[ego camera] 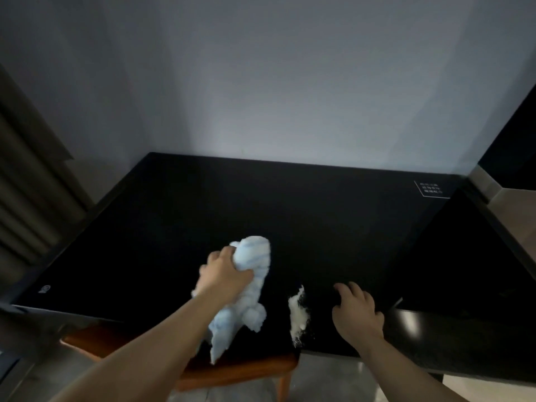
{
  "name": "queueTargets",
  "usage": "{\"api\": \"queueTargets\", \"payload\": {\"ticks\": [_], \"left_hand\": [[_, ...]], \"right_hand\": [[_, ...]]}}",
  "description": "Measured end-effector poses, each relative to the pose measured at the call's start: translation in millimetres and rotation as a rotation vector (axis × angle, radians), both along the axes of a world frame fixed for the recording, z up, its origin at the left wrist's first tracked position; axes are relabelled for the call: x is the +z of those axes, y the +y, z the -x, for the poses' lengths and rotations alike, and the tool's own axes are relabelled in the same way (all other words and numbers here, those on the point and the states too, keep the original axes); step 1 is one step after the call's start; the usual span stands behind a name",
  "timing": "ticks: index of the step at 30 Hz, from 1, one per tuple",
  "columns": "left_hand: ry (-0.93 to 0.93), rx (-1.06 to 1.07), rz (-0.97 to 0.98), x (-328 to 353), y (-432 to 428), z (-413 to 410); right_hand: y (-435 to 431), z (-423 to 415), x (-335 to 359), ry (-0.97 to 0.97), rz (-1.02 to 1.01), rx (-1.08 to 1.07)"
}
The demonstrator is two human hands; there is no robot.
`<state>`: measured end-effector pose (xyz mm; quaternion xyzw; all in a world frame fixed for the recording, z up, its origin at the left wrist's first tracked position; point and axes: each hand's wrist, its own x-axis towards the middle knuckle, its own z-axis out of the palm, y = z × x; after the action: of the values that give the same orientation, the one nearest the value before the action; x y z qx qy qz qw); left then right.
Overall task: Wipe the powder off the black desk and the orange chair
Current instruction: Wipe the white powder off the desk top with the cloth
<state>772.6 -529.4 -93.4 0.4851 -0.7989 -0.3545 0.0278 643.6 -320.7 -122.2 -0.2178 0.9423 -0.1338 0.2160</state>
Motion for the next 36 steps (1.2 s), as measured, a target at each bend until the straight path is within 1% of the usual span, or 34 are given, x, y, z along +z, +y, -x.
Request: {"api": "queueTargets", "payload": {"ticks": [1, 3, 6, 7, 9, 11, 13, 14, 16, 17, 18, 19, 20, 21, 23, 24, 25, 27, 29, 30, 31, 34, 36], "left_hand": [[-0.063, 0.07, 0.088, -3, -13, -5], [-0.149, 0.214, 0.151, -13, -41, -16], [-0.303, 0.285, 0.089, -31, -72, -25], [-0.318, 0.292, 0.075, -35, -77, -22], [-0.285, 0.293, 0.046, -37, -78, -8], [-0.264, 0.229, 0.031, -35, -67, 15], [-0.256, 0.101, 0.025, -33, -42, 43], [-0.247, -0.012, 0.008, -31, -26, 56], [-0.21, -0.285, -0.099, -24, 6, 74], [-0.189, -0.382, -0.157, -20, 17, 78], [-0.156, -0.42, -0.193, -17, 23, 80], [-0.116, -0.407, -0.188, -15, 22, 79], [-0.083, -0.379, -0.124, -12, 15, 76], [-0.077, -0.358, -0.012, -9, 6, 72], [-0.139, -0.275, 0.181, -7, -19, 60], [-0.191, -0.203, 0.225, -7, -32, 53], [-0.248, -0.121, 0.228, -7, -44, 48], [-0.315, -0.006, 0.136, -10, -54, 42], [-0.305, -0.026, 0.032, -13, -44, 45], [-0.287, -0.062, 0.012, -15, -34, 49], [-0.277, -0.105, 0.019, -16, -21, 54], [-0.284, -0.252, 0.123, -25, 24, 65], [-0.278, -0.352, 0.142, -31, 43, 66]], "right_hand": [[-2, 2, 0, -0.022, -0.015, -0.012], [-3, 5, -2, -0.073, -0.043, -0.044], [-1, 5, -8, -0.098, -0.109, -0.043], [0, 4, -10, -0.088, -0.125, -0.034], [0, 3, -14, -0.074, -0.144, -0.025], [-1, 3, -14, -0.056, -0.154, -0.025], [-4, 4, -14, -0.053, -0.159, -0.032], [-5, 4, -14, -0.057, -0.162, -0.037], [-7, 3, -15, -0.056, -0.171, -0.048], [-7, 3, -16, -0.052, -0.175, -0.05], [-6, 4, -16, -0.05, -0.176, -0.05], [-5, 6, -15, -0.051, -0.17, -0.049], [-3, 8, -14, -0.056, -0.157, -0.047], [-2, 10, -13, -0.064, -0.142, -0.045], [0, 11, -11, -0.071, -0.121, -0.04], [1, 11, -10, -0.071, -0.113, -0.04], [2, 12, -9, -0.071, -0.105, -0.038], [6, 12, -10, -0.076, -0.088, -0.025], [9, 11, -10, -0.077, -0.08, -0.003], [11, 11, -11, -0.076, -0.079, 0.008], [12, 11, -11, -0.076, -0.075, 0.015], [16, 12, -11, -0.086, -0.024, 0.015], [22, 12, -13, -0.088, 0.03, 0.007]]}}
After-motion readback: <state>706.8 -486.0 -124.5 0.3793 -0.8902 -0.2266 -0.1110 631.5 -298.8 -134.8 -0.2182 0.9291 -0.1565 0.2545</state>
